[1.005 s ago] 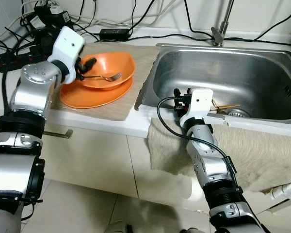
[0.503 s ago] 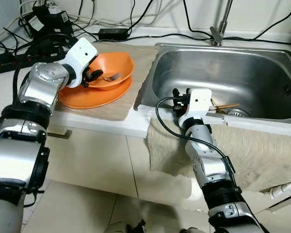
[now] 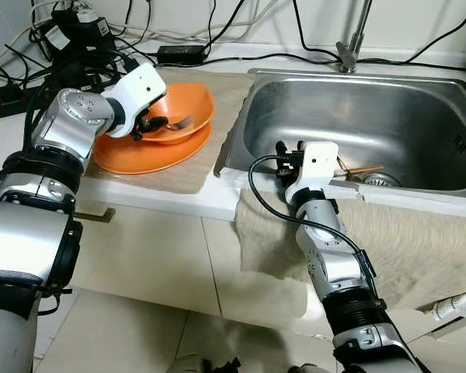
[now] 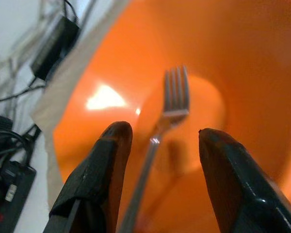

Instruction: Kitchen organization

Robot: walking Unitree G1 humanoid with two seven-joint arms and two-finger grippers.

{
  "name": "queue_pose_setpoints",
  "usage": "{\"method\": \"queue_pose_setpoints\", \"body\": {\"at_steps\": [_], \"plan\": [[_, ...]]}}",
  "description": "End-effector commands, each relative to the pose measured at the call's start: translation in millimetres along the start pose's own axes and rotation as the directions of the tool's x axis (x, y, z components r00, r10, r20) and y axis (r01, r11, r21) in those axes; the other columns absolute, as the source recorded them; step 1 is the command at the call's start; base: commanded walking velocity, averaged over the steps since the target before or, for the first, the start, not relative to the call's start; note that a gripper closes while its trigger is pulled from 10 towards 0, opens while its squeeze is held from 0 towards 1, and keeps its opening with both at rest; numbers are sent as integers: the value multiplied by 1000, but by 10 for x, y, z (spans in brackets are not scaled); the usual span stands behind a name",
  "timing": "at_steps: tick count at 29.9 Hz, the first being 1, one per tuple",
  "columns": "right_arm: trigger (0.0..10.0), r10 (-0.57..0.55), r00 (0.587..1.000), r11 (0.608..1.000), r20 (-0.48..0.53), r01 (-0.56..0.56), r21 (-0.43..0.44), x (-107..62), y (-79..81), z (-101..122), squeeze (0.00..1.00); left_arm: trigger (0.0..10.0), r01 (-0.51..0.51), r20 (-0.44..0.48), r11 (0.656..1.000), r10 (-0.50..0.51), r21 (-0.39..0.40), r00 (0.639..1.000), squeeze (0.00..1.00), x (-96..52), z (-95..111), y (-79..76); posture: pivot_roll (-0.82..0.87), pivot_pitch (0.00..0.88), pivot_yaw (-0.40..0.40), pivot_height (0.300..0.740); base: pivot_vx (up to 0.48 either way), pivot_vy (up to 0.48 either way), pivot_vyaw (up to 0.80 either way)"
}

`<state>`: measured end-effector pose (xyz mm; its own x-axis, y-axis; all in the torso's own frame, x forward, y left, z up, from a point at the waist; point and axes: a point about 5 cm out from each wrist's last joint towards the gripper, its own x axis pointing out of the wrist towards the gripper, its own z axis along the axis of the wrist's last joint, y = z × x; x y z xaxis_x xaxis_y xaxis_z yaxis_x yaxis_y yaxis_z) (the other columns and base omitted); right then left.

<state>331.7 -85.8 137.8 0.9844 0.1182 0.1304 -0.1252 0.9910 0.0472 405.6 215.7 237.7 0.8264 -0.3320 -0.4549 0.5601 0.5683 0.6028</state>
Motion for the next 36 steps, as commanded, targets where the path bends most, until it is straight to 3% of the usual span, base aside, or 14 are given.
{"method": "queue_pose_setpoints", "body": {"at_steps": [1,8,36], "plan": [[10000,9,1000,1000,-25,-9,-5,-6,34,-47,0,10000,-14,3,999,14,35,1000,0,-57,80,100,51,14,102,740,0,0,0],[10000,11,1000,1000,-27,-12,-9,-2,27,-53,0,10000,-2,-60,998,6,61,998,0,-74,9,116,47,6,97,740,0,0,0],[10000,1,999,1000,-37,-1,-14,-21,6,-84,0,10000,87,-123,989,-73,119,990,0,-3,-45,-11,36,3,102,740,0,0,0]]}}
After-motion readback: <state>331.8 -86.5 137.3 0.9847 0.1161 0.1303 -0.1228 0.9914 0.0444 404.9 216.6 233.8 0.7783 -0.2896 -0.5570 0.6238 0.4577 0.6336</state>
